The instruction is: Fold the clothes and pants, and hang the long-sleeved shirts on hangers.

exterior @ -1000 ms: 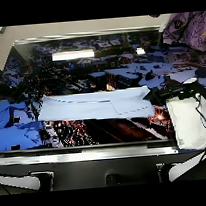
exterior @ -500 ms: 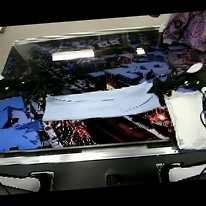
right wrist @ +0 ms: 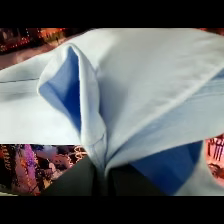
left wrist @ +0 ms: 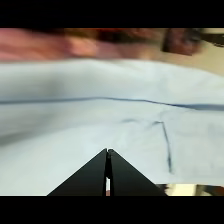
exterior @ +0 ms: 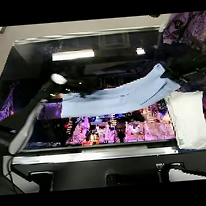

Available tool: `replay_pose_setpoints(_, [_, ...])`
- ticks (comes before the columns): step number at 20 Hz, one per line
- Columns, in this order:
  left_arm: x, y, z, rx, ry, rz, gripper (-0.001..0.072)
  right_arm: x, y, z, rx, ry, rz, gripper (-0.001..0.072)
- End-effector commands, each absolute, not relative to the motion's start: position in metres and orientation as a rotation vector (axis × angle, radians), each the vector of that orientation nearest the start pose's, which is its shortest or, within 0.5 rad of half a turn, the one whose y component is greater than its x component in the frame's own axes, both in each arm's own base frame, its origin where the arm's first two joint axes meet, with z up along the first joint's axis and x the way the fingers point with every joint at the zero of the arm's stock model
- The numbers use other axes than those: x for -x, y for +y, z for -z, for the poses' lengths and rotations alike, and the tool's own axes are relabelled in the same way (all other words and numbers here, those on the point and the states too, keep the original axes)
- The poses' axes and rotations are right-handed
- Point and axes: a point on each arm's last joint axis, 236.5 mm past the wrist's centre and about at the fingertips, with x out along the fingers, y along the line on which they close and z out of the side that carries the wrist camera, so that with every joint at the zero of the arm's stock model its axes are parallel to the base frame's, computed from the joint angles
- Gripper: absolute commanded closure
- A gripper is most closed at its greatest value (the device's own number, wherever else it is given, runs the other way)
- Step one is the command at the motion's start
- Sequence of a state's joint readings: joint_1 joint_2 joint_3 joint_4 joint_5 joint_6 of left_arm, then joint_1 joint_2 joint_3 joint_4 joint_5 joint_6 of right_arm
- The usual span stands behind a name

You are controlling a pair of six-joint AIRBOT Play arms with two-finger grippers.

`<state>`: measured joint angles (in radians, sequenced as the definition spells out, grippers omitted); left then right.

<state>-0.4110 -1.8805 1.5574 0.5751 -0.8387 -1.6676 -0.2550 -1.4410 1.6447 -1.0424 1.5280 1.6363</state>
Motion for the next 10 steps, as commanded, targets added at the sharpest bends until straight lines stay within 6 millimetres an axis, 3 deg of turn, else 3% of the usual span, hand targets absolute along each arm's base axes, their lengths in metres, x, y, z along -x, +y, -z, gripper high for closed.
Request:
replay_pose_setpoints(1, [-0.423, -0.461, 0.039, 1.017, 1.338, 0.602, 0.0691, -0.411, 0.012, -0.149, -0.565, 1.221, -0.159, 0.0681])
replay_pose_setpoints(6, [-0.378, -0.544, 0.053, 1.065, 1.438, 0.695, 0.0692, -0.404, 0.014, -0.169, -0.552, 1.2, -0.165, 0.0681])
replay_pose_setpoints(8, [-0.367, -0.566, 0.06, 1.081, 1.472, 0.703, 0.0692, -0.404, 0.014, -0.177, -0.542, 1.186, -0.168, 0.0681])
replay_pose_setpoints(10, [-0.366, -0.574, 0.059, 1.083, 1.471, 0.718, 0.0693, -0.405, 0.013, -0.181, -0.537, 1.172, -0.169, 0.0681])
